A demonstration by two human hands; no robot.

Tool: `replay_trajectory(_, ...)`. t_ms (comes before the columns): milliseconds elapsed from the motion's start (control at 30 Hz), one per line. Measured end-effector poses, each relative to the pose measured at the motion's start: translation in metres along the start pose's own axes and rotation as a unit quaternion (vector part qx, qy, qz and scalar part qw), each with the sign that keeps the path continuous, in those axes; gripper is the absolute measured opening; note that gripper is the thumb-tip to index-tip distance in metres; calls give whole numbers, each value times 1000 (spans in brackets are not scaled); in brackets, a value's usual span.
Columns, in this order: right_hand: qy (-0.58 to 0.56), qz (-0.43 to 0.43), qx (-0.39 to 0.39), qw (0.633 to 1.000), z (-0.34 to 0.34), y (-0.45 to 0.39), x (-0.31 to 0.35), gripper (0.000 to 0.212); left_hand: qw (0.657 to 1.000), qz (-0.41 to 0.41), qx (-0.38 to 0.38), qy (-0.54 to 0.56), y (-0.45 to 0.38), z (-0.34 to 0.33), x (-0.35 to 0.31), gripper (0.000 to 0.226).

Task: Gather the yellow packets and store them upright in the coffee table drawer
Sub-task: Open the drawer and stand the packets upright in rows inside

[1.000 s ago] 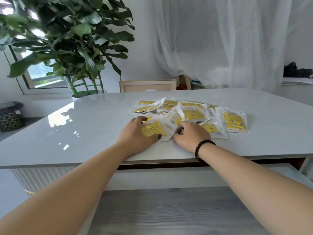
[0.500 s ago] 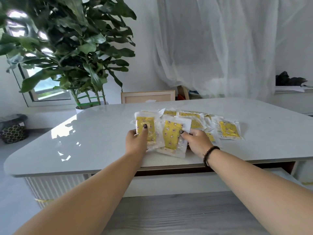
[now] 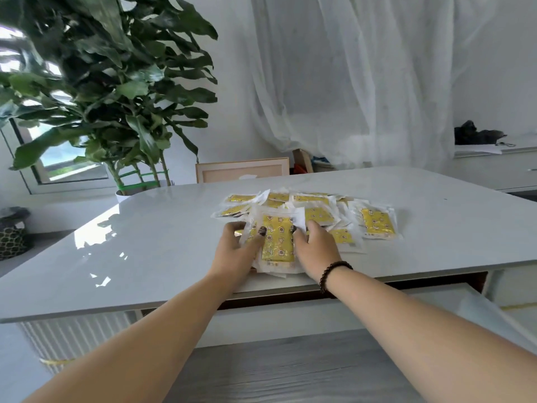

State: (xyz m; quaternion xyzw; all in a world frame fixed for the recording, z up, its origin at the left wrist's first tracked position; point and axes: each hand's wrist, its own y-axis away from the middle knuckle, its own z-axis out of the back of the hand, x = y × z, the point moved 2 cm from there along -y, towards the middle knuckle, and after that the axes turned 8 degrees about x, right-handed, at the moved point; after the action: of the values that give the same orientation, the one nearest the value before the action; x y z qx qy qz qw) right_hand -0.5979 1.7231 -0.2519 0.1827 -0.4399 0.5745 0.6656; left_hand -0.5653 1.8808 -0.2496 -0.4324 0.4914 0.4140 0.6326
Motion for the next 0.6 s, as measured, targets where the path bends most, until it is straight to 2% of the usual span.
replay_trajectory(100, 20, 7, 12, 1000, -2, -3, -2, 37, 999, 1, 39, -38, -1, -3, 2, 58)
replay_trajectory(167, -29, 17, 14, 999, 0, -2, -1, 31, 999, 9, 10, -35, -5, 0, 4, 62)
replay_trajectory(267, -117, 12, -30, 993, 5, -1, -1, 18, 994, 31, -67, 76, -11, 11, 7, 64)
replay_trajectory(367, -65, 12, -102, 993, 15, -9, -2, 2, 971, 33, -117, 206, -15, 19, 8, 66)
replay_trajectory(433, 34, 42, -116, 992, 20, -16, -3, 12, 961, 29, -128, 244, -15, 20, 7, 69)
replay_trajectory(500, 149, 87, -97, 980, 20, -24, -7, 30, 963, 26, -123, 239, -15, 19, 5, 76)
replay_trajectory(600, 279, 65, 31, 958, 10, -34, -16, 65, 972, 22, -100, 214, -11, 17, 3, 81)
